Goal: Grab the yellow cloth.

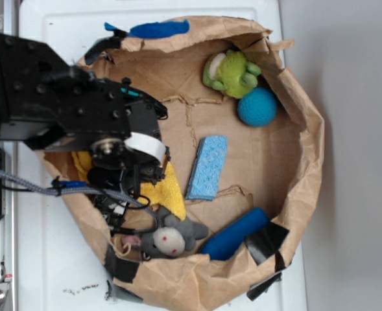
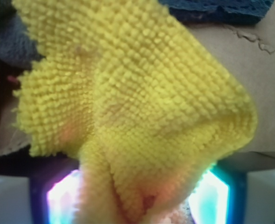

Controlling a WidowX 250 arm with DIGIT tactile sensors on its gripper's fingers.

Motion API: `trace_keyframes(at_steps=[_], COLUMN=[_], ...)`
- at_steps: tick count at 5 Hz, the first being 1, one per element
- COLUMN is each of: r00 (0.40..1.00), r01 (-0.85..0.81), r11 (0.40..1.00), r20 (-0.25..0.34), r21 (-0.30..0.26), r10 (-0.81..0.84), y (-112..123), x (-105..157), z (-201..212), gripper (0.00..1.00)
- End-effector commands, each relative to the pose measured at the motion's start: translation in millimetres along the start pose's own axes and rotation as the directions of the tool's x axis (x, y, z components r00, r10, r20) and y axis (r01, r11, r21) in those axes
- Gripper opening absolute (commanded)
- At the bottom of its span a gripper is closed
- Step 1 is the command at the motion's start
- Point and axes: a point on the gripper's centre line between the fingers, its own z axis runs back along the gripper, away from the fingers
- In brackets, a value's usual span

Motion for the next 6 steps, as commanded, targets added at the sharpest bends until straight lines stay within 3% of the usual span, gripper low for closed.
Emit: trace_keyframes(at_steps=[1, 2, 3, 5, 6], r00=[0.999, 0.999, 0.995, 0.935, 0.866], r01=[0.005, -0.010, -0.077, -0.322, -0.481], r11=[1.000, 1.000, 0.993, 0.933, 0.874], r20=[0.037, 0.041, 0.063, 0.100, 0.116], r21=[-0.014, -0.027, -0.089, -0.161, -0.075], r10=[-0.004, 0.011, 0.083, 0.340, 0.486], y=[-1.6, 5.3, 12.4, 22.8, 19.2], x=[5.1, 5.8, 0.4, -5.5, -2.3], z=[16.0, 27.7, 64.4, 136.1, 156.9], gripper=[0.00, 0.00, 0.00, 0.00, 0.00])
